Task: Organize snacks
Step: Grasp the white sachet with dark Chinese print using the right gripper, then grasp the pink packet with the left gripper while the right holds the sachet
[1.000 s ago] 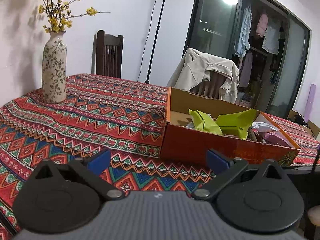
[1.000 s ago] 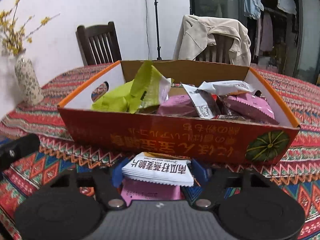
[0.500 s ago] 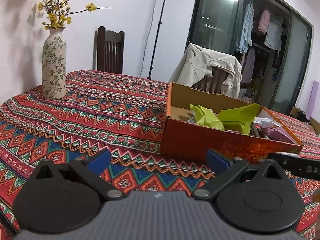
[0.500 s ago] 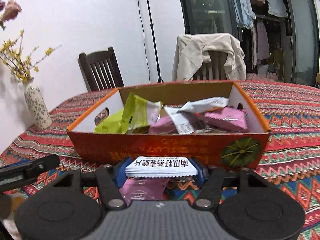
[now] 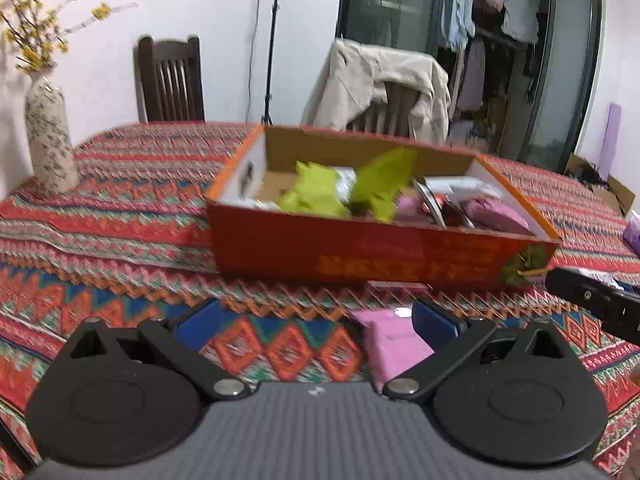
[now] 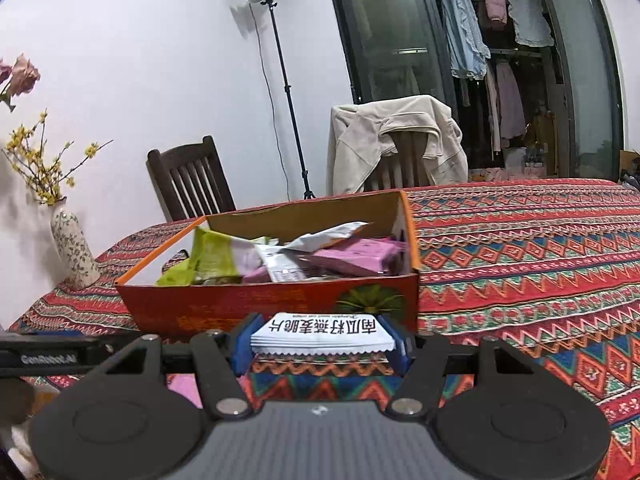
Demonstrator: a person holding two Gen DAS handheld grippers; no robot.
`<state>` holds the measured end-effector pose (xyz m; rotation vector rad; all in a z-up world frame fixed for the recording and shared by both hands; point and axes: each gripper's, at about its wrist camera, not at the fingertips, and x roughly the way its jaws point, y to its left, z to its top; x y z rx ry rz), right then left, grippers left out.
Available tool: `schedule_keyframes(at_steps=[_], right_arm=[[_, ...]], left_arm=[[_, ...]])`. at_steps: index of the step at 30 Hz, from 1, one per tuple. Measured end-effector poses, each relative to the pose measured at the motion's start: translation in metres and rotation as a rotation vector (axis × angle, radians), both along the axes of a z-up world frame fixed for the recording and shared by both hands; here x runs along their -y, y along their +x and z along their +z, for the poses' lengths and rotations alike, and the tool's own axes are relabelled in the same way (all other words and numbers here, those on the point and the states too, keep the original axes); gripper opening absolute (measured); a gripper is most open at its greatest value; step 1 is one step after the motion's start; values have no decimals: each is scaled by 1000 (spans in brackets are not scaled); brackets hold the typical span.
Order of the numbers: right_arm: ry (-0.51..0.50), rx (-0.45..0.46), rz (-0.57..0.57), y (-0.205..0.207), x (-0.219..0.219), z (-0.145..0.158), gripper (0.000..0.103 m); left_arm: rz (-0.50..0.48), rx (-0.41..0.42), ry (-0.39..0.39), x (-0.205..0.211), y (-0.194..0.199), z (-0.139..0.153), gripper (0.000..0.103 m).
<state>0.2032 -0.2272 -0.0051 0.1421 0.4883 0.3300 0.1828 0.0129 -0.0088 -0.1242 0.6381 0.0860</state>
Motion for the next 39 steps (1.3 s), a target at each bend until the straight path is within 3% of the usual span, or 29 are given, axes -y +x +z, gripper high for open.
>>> schedule_keyframes(at_steps=[11,22,27,29,31,33,39], right_arm=[[50,20,-9,3,14,-11,62],[61,17,-13,4,15,-15,62],[45,5,-12,5,12,-18,62],[44,2,-16,6,11,-19,62],[43,-1,-18,6,11,-20,62],[44,-3,-15,6,11,-21,62],[23,16,-5,3,7,-17,62]], left_arm=[[-26,-89,79,58,24,-17,103],[11,-170,102,66,38,-41,103],[19,-151,87,64,36,-44,102],[19,-140,86,64,34,-43,96],[21,-129,81,62,31,-40,75],[16,-118,79,60,28,-36,63],[-22,-108,46,50,20,-32,63]])
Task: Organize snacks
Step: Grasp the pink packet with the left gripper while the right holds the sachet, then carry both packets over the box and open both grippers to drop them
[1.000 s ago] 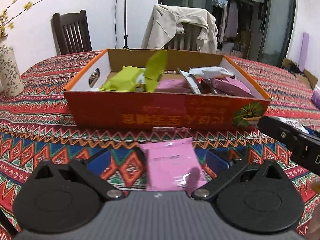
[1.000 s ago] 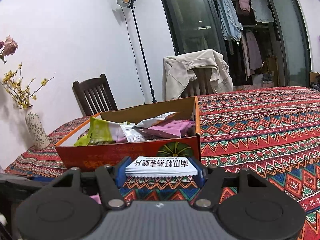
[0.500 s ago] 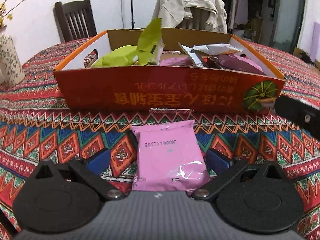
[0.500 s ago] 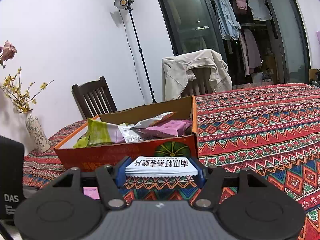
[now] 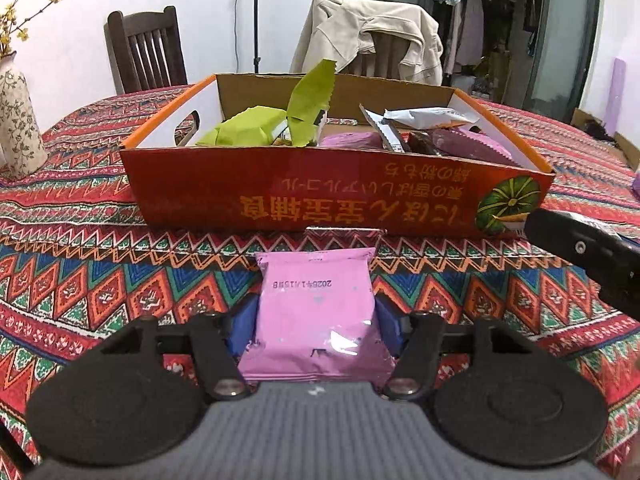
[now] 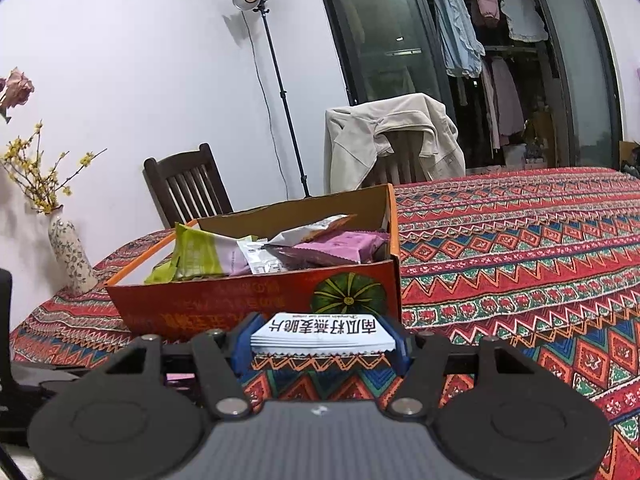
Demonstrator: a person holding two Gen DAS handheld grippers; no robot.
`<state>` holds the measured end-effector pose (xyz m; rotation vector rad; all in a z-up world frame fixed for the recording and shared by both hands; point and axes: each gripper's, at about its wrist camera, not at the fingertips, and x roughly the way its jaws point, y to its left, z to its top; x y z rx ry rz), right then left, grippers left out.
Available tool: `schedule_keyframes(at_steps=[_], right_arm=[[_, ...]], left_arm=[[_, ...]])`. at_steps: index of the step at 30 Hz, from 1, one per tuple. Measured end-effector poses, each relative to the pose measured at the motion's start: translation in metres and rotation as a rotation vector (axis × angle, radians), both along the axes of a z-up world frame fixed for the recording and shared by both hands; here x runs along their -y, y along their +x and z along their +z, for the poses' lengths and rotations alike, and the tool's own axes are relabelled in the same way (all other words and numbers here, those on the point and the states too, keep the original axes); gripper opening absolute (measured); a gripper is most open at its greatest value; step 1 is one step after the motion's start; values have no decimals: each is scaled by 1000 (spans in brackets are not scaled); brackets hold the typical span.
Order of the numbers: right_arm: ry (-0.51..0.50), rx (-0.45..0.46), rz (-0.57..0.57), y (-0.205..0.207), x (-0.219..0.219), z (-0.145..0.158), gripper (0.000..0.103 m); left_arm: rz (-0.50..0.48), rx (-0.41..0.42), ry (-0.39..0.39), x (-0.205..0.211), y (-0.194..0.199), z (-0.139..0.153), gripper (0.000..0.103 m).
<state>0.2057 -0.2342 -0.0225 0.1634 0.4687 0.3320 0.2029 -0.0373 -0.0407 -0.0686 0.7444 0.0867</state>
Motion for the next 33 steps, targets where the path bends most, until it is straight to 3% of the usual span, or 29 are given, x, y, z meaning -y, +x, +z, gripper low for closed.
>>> schedule_keyframes(at_steps=[12,21,26,33], right_arm=[[10,108,-4,-15,-5,39,62],[31,154,-48,15,-19,77,62],[22,161,-80,48,-35,81,62],[23,135,-99,91,-48,57,62]], left_arm=[[-38,207,-54,-26,-25,65,63],[3,295,-85,-44,14,108,63],[55,315,-105,-53,45,110,63],[119,369,-82,-70,76,88,63]])
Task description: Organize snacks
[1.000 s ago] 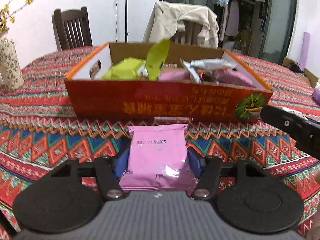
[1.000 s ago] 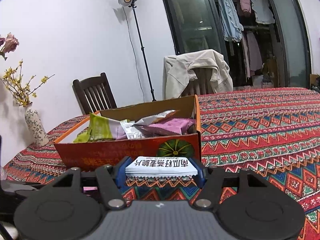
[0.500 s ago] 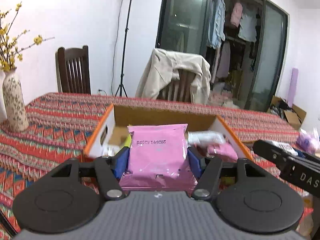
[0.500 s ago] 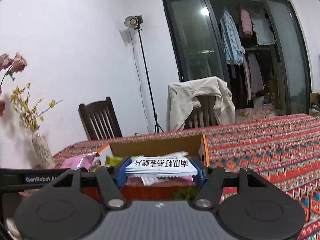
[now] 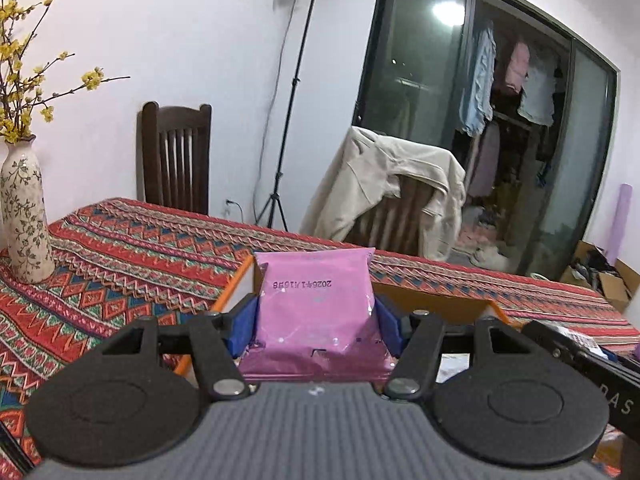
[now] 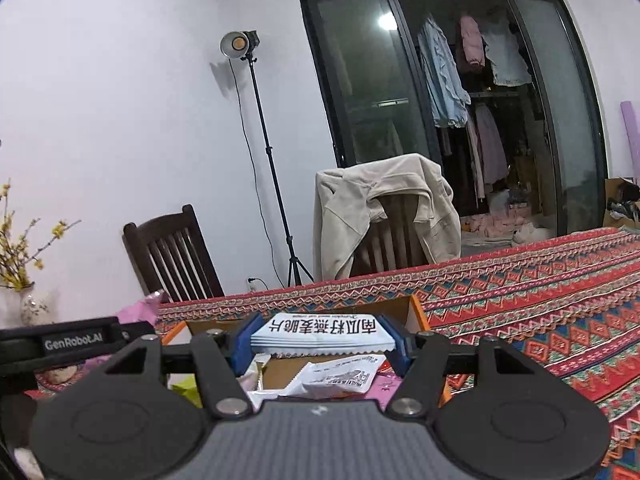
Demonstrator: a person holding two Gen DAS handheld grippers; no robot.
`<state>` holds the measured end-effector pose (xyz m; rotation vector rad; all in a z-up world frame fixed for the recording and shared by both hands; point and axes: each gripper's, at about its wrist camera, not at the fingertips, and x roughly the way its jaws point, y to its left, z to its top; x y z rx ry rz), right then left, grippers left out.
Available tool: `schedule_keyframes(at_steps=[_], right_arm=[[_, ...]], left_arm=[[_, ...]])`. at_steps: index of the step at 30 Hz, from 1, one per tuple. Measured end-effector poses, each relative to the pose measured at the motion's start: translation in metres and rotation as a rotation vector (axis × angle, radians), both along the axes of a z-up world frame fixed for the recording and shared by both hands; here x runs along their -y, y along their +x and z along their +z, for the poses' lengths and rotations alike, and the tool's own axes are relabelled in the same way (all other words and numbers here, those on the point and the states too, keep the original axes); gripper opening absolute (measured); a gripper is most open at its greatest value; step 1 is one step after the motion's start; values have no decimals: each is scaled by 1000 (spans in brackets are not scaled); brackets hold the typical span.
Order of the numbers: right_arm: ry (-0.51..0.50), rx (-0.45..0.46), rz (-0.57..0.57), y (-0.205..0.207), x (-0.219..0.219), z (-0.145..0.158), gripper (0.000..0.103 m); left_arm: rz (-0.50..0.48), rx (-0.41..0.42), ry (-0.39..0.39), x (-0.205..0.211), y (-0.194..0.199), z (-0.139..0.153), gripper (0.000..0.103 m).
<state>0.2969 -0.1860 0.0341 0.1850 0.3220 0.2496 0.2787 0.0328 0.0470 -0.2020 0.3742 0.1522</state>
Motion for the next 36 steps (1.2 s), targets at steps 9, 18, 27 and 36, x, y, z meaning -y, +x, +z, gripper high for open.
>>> schedule_keyframes(at_steps=[9,18,27,36], right_arm=[[3,-59,23,22,0,-24,71],[59,-40,29,7,18,-16,103],[-17,-9,80,-59,26,10,103],[-97,-54,95,-129,31,-8,103]], left_arm=[[-10,-39,48,-1,13,-21,73],[12,65,39,-4,-19,3,103],[-49,136,16,-13,-87,25,103],[-93,103,69,-16,-162,4,103]])
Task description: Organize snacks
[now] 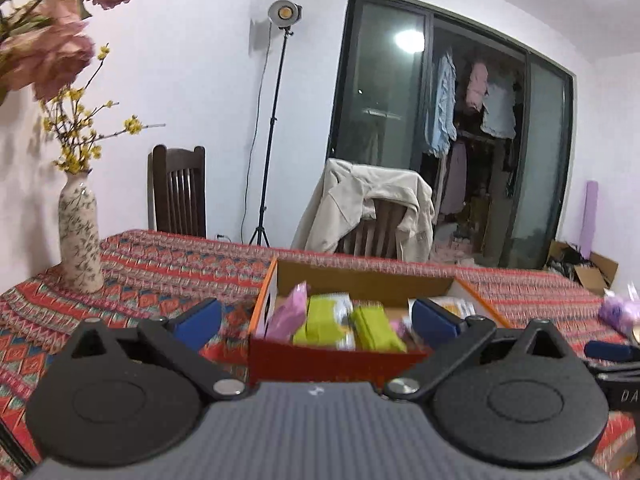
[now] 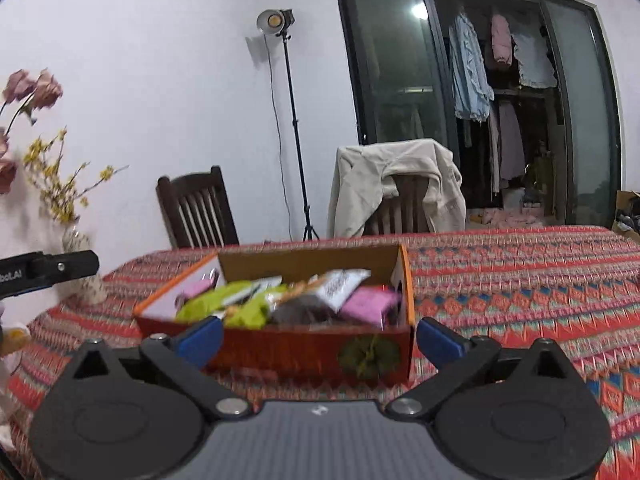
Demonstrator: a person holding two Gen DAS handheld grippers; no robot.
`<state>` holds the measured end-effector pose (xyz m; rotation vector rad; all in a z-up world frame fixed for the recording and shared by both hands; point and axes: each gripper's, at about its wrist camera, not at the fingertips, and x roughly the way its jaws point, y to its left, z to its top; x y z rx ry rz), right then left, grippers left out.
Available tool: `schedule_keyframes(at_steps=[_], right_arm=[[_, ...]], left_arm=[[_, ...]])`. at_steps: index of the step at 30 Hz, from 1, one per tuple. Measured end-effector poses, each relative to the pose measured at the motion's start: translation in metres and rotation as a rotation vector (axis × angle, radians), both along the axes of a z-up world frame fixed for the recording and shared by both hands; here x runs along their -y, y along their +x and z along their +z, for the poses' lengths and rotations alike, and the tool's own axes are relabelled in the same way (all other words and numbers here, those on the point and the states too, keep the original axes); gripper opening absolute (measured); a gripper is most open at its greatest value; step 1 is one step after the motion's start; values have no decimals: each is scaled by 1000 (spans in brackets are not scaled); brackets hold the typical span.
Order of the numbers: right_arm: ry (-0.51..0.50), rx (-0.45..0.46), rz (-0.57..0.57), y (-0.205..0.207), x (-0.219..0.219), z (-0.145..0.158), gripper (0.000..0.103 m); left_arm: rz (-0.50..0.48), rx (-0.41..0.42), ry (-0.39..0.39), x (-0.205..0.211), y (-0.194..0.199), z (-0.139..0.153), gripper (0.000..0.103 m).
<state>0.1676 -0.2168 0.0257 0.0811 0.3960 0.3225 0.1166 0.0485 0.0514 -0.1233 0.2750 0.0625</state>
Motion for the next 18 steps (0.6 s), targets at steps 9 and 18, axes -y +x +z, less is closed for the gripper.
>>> schedule_keyframes(at_steps=[9,18], right_arm=[[-49,-69,23,-48,0,-28,103],[-44,-111,-2,-69,7,-42,103]], left_arm=[[-54,-80,28,6,-49,-36,103],[-76,-134,8,8,-68,-57,103]])
